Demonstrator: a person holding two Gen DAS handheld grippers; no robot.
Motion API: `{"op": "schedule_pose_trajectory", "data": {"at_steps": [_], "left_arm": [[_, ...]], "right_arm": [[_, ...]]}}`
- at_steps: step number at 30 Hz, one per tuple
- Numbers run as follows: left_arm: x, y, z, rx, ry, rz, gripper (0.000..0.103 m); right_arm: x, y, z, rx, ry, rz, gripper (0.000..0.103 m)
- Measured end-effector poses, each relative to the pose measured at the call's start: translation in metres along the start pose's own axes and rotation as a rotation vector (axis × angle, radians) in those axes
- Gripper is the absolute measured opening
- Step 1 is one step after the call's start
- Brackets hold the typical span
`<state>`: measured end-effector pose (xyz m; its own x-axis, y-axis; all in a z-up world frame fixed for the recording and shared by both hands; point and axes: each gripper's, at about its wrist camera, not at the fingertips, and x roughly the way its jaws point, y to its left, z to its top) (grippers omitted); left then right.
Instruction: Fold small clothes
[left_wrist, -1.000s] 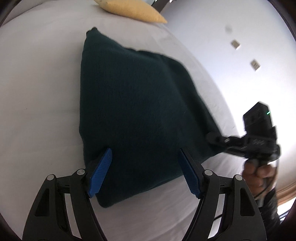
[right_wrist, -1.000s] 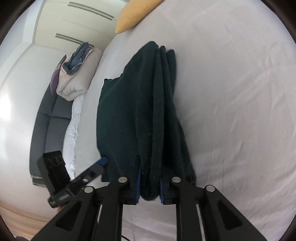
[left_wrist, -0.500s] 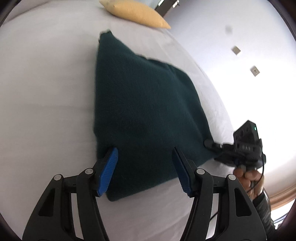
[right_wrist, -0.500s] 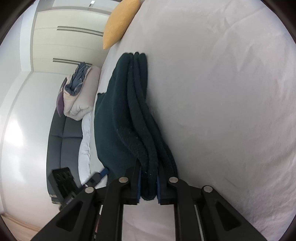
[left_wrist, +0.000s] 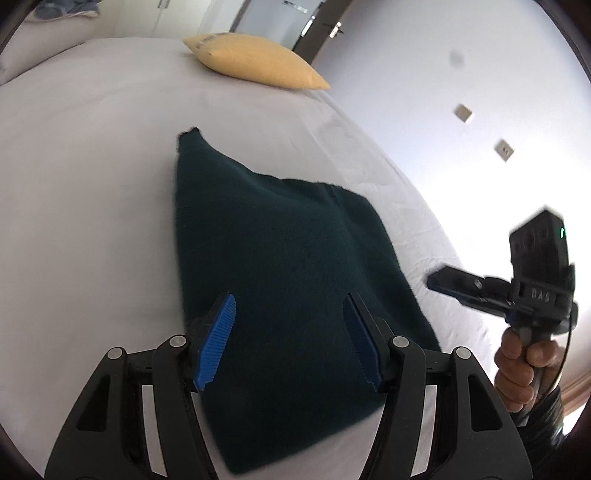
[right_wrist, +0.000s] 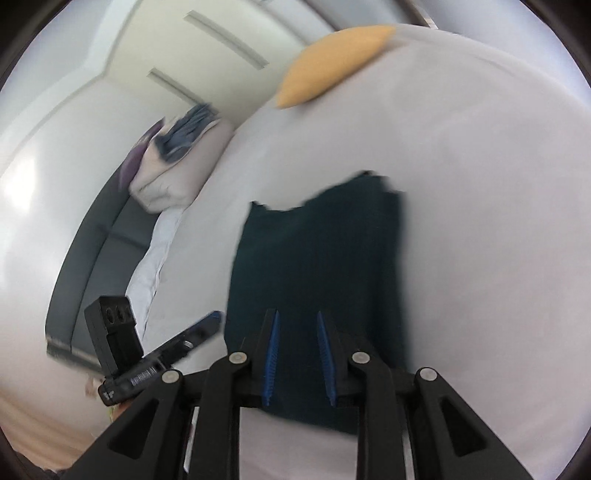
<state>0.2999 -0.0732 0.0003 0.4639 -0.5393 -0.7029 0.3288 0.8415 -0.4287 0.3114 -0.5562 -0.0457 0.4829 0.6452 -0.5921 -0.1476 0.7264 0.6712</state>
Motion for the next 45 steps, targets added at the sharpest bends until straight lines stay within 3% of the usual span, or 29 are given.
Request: {"op": "schedule_pose_trajectory", "data": {"at_steps": [4,6,8,12,18,20,24,28,33,36,38,39,40,41,42,45], "left_arm": [[0.021,-0.005,0.001,0.059,0.02,0.047,0.059],[0.027,0.0,-0.001,0.05,0.027,0.04,0.059],[0.032,0.004,0.002,0.04,0.037,0.029,0.059],[0.041,0.007,-0.002,0.046,0.058,0.036,0.059],[0.032,0.008,0.017,0.002,0.044,0.004,0.059],[0.029,0.004,0.029,0.012,0.003,0.018,0.059],[0.055,0.008,0.045,0.004,0.036,0.027,0.059],[0.087,0.013,0.047,0.015,0.067,0.065,0.059],[0.094,0.004,0.036,0.071,0.045,0.111,0.059],[0.078,-0.005,0.032,0.091,0.016,0.13,0.059],[0.055,-0.008,0.028,0.086,-0.017,0.126,0.061],[0.038,-0.007,0.026,0.079,-0.073,0.142,0.064],[0.029,-0.005,0.025,0.069,-0.108,0.161,0.078],[0.02,-0.001,0.024,0.049,-0.15,0.183,0.093],[0.014,0.007,0.022,0.017,-0.172,0.193,0.097],[0.024,0.032,0.02,-0.099,-0.086,0.133,0.098]], "right_arm": [[0.054,-0.007,0.019,0.044,0.063,0.018,0.024],[0.069,-0.017,0.021,0.045,0.077,-0.038,0.023],[0.066,-0.033,0.012,0.063,0.074,-0.016,0.019],[0.054,-0.056,0.009,0.1,0.035,0.015,0.0],[0.033,-0.076,-0.007,0.175,-0.005,0.067,0.0],[0.023,-0.071,-0.01,0.165,-0.024,0.064,0.004],[0.011,-0.063,-0.008,0.15,-0.046,0.067,0.026],[0.016,-0.058,0.002,0.128,-0.041,0.053,0.028],[0.019,-0.081,-0.004,0.172,-0.033,0.036,0.027],[0.009,-0.076,-0.006,0.161,-0.048,0.025,0.028],[0.0,-0.071,-0.005,0.141,-0.064,0.0,0.045],[-0.008,-0.068,-0.004,0.129,-0.085,-0.032,0.062],[-0.012,-0.066,-0.005,0.123,-0.099,-0.054,0.073],[-0.018,-0.065,-0.003,0.116,-0.118,-0.075,0.076],[-0.021,-0.066,-0.002,0.114,-0.123,-0.073,0.08],[-0.015,-0.065,0.002,0.136,-0.097,-0.061,0.081]]}}
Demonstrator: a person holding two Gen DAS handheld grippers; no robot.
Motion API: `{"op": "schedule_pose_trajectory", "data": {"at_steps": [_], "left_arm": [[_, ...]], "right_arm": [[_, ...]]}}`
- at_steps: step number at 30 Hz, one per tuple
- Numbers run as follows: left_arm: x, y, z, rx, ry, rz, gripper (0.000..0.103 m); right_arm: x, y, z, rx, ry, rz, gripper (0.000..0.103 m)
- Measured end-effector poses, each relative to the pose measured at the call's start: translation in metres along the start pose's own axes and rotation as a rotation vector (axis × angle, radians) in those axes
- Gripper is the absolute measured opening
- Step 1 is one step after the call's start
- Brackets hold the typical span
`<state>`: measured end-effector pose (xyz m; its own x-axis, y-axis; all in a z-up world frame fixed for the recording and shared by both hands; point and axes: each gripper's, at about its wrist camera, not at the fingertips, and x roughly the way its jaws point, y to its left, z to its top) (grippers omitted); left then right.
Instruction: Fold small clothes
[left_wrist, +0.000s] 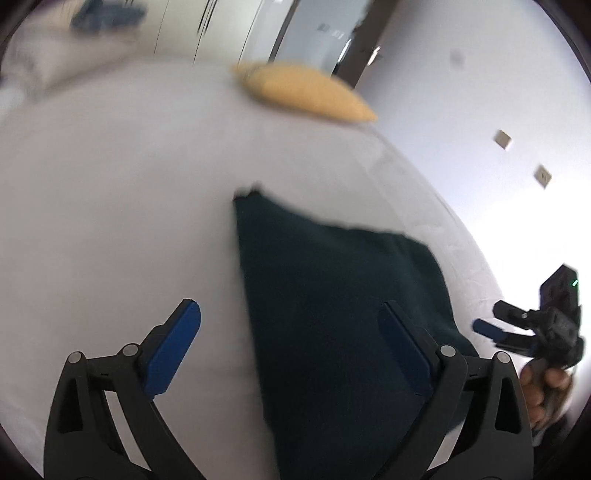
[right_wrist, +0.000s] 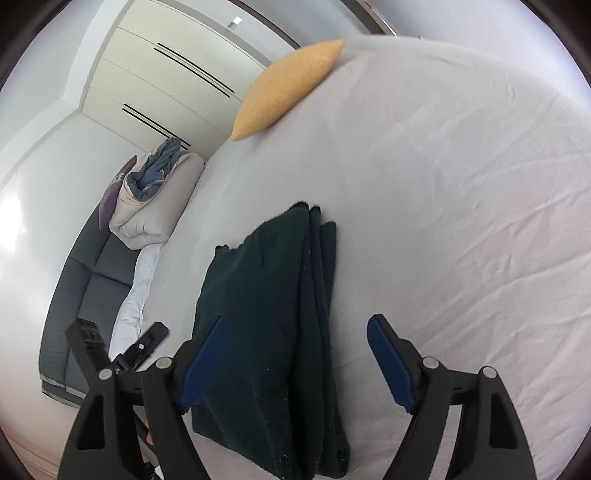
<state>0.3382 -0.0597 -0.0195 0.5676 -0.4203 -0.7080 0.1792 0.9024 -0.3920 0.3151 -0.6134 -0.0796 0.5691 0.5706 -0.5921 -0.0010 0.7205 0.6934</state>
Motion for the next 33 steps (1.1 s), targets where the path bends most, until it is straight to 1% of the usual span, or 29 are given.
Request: {"op": "schedule_pose_trajectory", "data": {"at_steps": [1,3,4,5,6,7,9,10,11,12,14,15,17,18,19,20,23,24,27,29,33], "left_arm": [[0.006,0.007,-0.003,-0.042,0.036,-0.03,0.098],[0.015,0.012,-0.007,-0.088,0.087,-0.067,0.098],[0.02,0.012,-0.009,-0.1,0.114,-0.077,0.098],[0.029,0.011,-0.011,-0.105,0.165,-0.087,0.098],[0.033,0.013,-0.016,-0.111,0.199,-0.099,0.097],[0.035,0.017,-0.015,-0.123,0.228,-0.114,0.093],[0.056,0.015,-0.011,-0.134,0.281,-0.126,0.092],[0.062,0.017,-0.01,-0.143,0.279,-0.131,0.09],[0.065,0.017,-0.009,-0.148,0.277,-0.132,0.085],[0.065,0.015,-0.008,-0.142,0.283,-0.129,0.082],[0.07,0.01,-0.007,-0.13,0.308,-0.149,0.059],[0.07,0.007,-0.006,-0.13,0.318,-0.14,0.058],[0.067,0.001,-0.004,-0.12,0.319,-0.125,0.048],[0.064,-0.001,-0.005,-0.117,0.317,-0.119,0.046],[0.06,-0.003,-0.007,-0.113,0.312,-0.114,0.041],[0.059,-0.005,-0.006,-0.107,0.307,-0.11,0.037],[0.04,-0.011,-0.006,-0.083,0.297,-0.095,0.034],[0.032,-0.015,-0.006,-0.064,0.293,-0.081,0.034],[0.002,-0.019,-0.01,-0.009,0.259,-0.037,0.034],[-0.022,-0.014,-0.011,-0.003,0.238,-0.025,0.033],[-0.072,0.002,-0.025,0.022,0.205,0.005,0.034]], "right_arm": [[0.005,0.001,0.0,0.0,0.019,-0.001,0.081],[0.019,0.002,-0.003,-0.002,0.066,-0.007,0.081],[0.027,0.002,-0.004,0.004,0.09,-0.015,0.081],[0.035,0.001,-0.005,0.011,0.111,-0.019,0.081],[0.042,-0.002,-0.005,0.025,0.134,-0.027,0.08],[0.047,-0.005,-0.004,0.037,0.137,-0.036,0.076],[0.054,-0.005,0.0,0.041,0.144,-0.037,0.069],[0.056,-0.005,0.001,0.04,0.152,-0.037,0.064],[0.06,-0.004,0.003,0.036,0.166,-0.044,0.061],[0.062,-0.006,0.003,0.032,0.174,-0.048,0.056],[0.068,-0.005,0.004,0.02,0.194,-0.049,0.046],[0.071,-0.004,0.004,0.015,0.204,-0.053,0.042],[0.07,0.002,0.002,-0.008,0.195,-0.081,0.038],[0.068,0.006,0.0,-0.023,0.189,-0.095,0.034],[0.066,0.01,-0.002,-0.048,0.18,-0.118,0.03],[0.063,0.019,-0.004,-0.083,0.171,-0.15,0.029],[0.053,0.056,-0.014,-0.217,0.129,-0.256,0.026],[0.048,0.068,-0.018,-0.25,0.115,-0.267,0.026],[0.035,0.102,-0.036,-0.315,0.091,-0.27,0.025],[0.029,0.121,-0.052,-0.346,0.086,-0.26,0.025],[0.021,0.148,-0.086,-0.355,0.08,-0.201,0.025]]}}
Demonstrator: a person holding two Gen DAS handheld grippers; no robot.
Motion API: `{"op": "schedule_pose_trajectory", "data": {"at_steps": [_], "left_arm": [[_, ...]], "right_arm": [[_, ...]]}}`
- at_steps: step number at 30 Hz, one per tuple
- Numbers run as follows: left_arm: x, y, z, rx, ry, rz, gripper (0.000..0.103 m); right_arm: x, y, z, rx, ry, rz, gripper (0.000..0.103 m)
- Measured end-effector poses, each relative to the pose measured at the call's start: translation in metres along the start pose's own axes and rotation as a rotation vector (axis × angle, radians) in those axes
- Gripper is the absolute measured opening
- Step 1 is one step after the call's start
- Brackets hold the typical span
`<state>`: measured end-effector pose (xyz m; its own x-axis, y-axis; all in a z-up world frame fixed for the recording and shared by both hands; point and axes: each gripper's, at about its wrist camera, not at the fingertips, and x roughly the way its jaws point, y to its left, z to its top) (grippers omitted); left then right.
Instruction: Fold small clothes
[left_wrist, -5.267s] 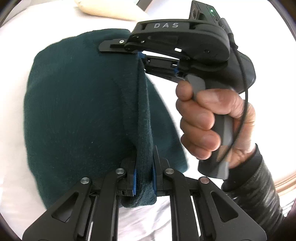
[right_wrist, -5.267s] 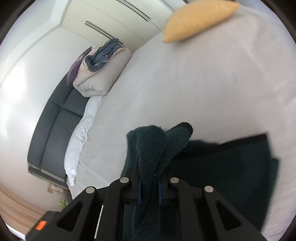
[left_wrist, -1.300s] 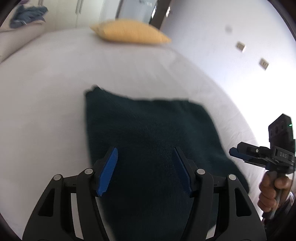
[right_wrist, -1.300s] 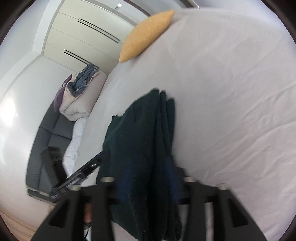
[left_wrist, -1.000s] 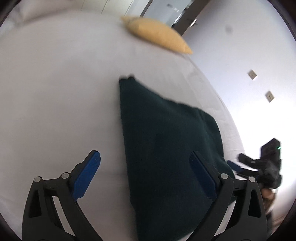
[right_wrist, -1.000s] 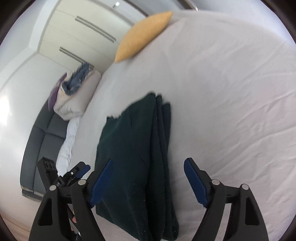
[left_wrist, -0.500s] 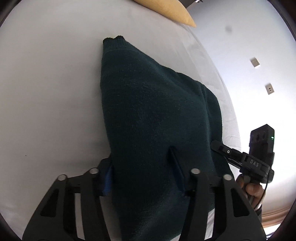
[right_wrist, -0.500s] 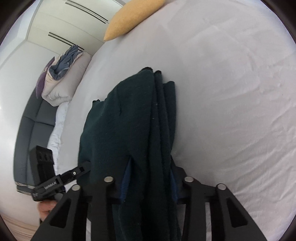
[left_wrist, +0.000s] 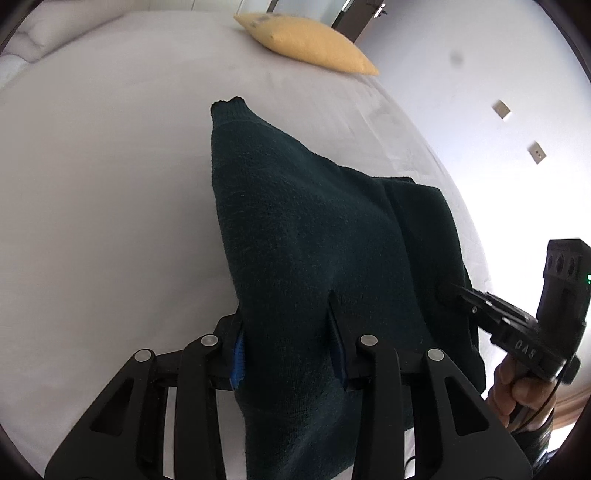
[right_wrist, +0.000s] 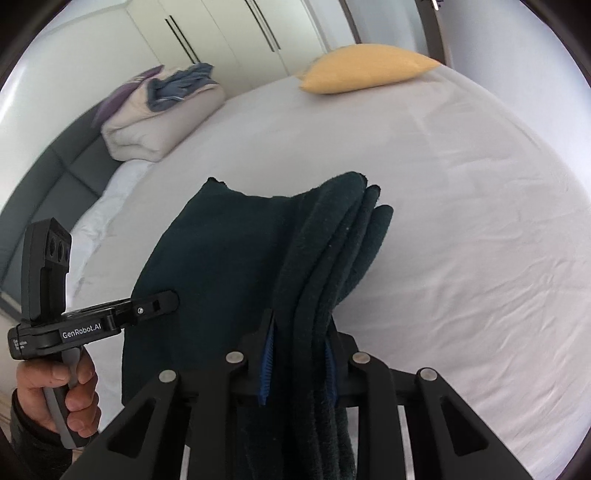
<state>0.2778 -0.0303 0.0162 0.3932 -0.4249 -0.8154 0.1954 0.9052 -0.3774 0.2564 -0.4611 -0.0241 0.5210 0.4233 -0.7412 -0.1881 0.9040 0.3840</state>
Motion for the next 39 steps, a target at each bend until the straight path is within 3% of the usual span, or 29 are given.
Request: {"op": "schedule_pose_trajectory", "data": {"at_steps": [7,15,19,22,25,29,34,39], "left_arm": [[-0.041,0.042,-0.052,-0.034,-0.002,0.024,0.034],[-0.016,0.073,-0.09,-0.076,0.013,-0.018,0.037],[-0.008,0.081,-0.094,-0.103,0.009,-0.048,0.047],[-0.003,0.097,-0.105,-0.142,0.011,-0.06,0.063],[0.001,0.1,-0.108,-0.157,0.003,-0.074,0.067],[0.003,0.089,-0.106,-0.149,-0.024,-0.034,0.071],[-0.044,0.061,-0.113,-0.065,-0.198,0.107,0.071],[-0.121,0.026,-0.136,0.02,-0.493,0.287,0.088]], "right_arm": [[0.012,0.05,-0.044,-0.008,0.041,0.066,0.025],[0.037,0.047,-0.09,0.051,0.093,0.04,0.025],[0.049,0.022,-0.098,0.154,0.101,0.095,0.028],[0.055,0.01,-0.103,0.211,0.096,0.145,0.031],[0.058,0.003,-0.108,0.226,0.077,0.181,0.032],[0.056,0.006,-0.108,0.221,0.061,0.175,0.034],[0.028,0.024,-0.104,0.164,-0.016,0.066,0.048],[-0.022,0.04,-0.11,0.084,-0.145,-0.025,0.059]]}}
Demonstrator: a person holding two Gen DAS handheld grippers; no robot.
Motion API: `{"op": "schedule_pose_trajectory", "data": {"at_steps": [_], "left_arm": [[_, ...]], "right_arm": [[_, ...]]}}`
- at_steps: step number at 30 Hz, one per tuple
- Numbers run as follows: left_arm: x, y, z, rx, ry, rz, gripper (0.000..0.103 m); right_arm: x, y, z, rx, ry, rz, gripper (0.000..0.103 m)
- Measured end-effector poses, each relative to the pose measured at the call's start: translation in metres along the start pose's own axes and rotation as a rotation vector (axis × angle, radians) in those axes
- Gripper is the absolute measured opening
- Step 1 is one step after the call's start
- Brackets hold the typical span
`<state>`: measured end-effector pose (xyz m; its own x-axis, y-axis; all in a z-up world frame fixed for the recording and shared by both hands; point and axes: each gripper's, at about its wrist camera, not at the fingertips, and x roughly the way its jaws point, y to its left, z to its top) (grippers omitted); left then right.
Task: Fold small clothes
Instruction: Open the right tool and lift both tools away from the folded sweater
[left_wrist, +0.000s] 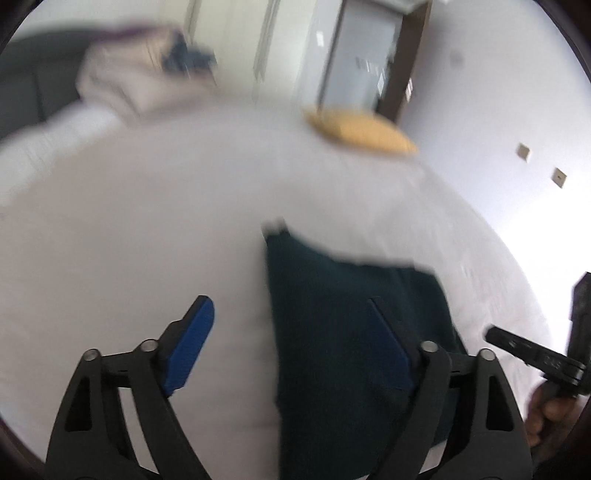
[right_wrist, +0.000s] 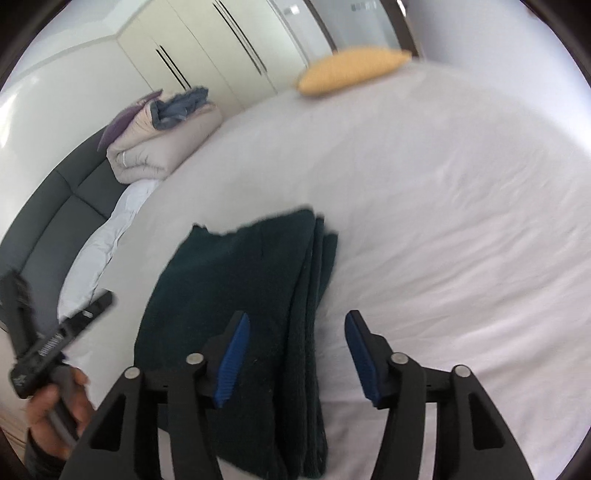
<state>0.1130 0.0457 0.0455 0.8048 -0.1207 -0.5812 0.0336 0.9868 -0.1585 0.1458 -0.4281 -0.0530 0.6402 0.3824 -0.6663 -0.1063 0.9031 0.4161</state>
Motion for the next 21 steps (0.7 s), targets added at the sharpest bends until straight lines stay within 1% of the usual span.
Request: {"op": "schedule_pose_trajectory", "data": {"at_steps": [1,2,3,4,5,6,7,8,9,11,12,13,14,16,19,21], "left_arm": [[-0.022,-0.006,0.002,0.024,-0.092,0.041,0.097],[-0.038,-0.011,0.002,0.043,-0.156,0.073,0.103],[-0.06,-0.02,0.002,0.071,-0.246,0.118,0.103],[-0.077,-0.029,0.002,0.098,-0.318,0.161,0.103],[-0.094,-0.035,0.001,0.127,-0.383,0.208,0.103],[-0.109,-0.044,0.001,0.155,-0.435,0.258,0.103],[-0.12,-0.051,0.001,0.175,-0.47,0.3,0.103],[-0.133,-0.06,0.001,0.204,-0.509,0.339,0.103],[-0.141,-0.067,0.0,0.223,-0.533,0.357,0.103],[-0.16,-0.077,-0.005,0.254,-0.578,0.407,0.103],[-0.168,-0.081,-0.005,0.27,-0.571,0.413,0.103],[-0.175,-0.082,-0.005,0.28,-0.547,0.4,0.103],[-0.176,-0.083,-0.002,0.281,-0.517,0.387,0.103],[-0.186,-0.083,0.0,0.26,-0.469,0.386,0.103],[-0.197,-0.089,0.002,0.198,-0.375,0.364,0.103],[-0.198,-0.084,0.005,0.139,-0.302,0.326,0.103]], "right_arm": [[-0.013,0.004,0.0,-0.018,-0.038,-0.014,0.063],[-0.026,0.008,0.0,-0.032,-0.077,-0.03,0.065],[-0.039,0.009,-0.001,-0.042,-0.112,-0.042,0.071],[-0.054,0.014,-0.001,-0.051,-0.161,-0.052,0.077],[-0.068,0.018,-0.001,-0.062,-0.208,-0.059,0.081],[-0.084,0.02,0.0,-0.076,-0.264,-0.068,0.088],[-0.094,0.026,0.0,-0.086,-0.308,-0.078,0.097],[-0.108,0.031,0.001,-0.099,-0.362,-0.094,0.101],[-0.122,0.037,-0.001,-0.115,-0.422,-0.108,0.103],[-0.151,0.047,-0.003,-0.157,-0.527,-0.133,0.103],[-0.161,0.052,-0.004,-0.173,-0.561,-0.145,0.103],[-0.173,0.059,-0.004,-0.193,-0.6,-0.154,0.103],[-0.181,0.063,-0.003,-0.203,-0.621,-0.149,0.103],[-0.203,0.069,-0.001,-0.21,-0.652,-0.117,0.103],[-0.231,0.079,-0.001,-0.216,-0.694,-0.119,0.103],[-0.246,0.088,-0.002,-0.244,-0.724,-0.136,0.103]]}}
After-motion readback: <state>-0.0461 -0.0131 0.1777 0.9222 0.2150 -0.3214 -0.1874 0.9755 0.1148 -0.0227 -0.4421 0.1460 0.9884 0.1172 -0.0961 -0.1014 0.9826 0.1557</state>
